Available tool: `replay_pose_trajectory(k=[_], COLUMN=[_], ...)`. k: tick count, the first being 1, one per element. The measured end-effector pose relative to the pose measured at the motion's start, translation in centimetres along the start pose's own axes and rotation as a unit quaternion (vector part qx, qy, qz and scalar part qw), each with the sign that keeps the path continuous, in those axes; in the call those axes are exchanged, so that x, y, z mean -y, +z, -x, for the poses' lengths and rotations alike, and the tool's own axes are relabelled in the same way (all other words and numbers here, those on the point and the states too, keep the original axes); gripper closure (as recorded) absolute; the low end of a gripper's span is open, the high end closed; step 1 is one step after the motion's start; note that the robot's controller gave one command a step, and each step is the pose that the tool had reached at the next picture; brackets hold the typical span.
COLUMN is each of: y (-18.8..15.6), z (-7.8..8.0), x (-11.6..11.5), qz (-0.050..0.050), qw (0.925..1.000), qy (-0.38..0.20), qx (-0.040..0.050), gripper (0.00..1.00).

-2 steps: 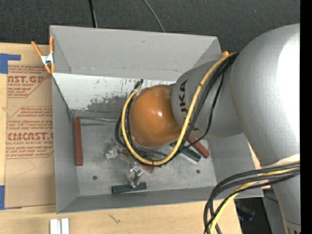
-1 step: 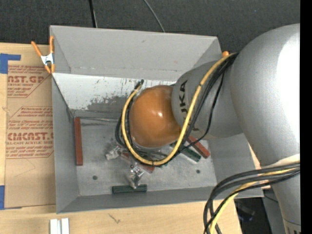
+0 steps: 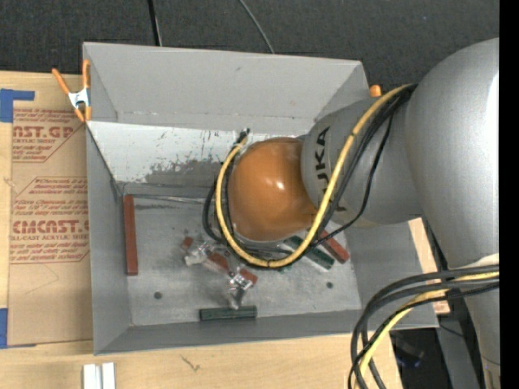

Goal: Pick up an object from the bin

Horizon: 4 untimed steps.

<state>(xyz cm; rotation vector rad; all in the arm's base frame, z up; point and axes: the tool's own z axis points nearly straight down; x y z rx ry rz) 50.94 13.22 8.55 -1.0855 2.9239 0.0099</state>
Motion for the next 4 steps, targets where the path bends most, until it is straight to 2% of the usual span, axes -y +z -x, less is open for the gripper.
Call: replay_pose_trajectory(k=[1,2,3,4], y=[0.8,0.8,0.8,-13.8], z=[-2.6,1.0,1.0,1.6], x=[5.4,6.8,6.8,8.4], qz=[0.002,-0.001,-0.001,0.001], qw=[0.9994,0.9992,0.9993,0.9998], qy=[-0.035,-0.039,-0.039,-0.017], qx=[-0.0059,-0.0019,-0.0019,-0.0098], gripper=[0.0,1.0,1.0,1.0])
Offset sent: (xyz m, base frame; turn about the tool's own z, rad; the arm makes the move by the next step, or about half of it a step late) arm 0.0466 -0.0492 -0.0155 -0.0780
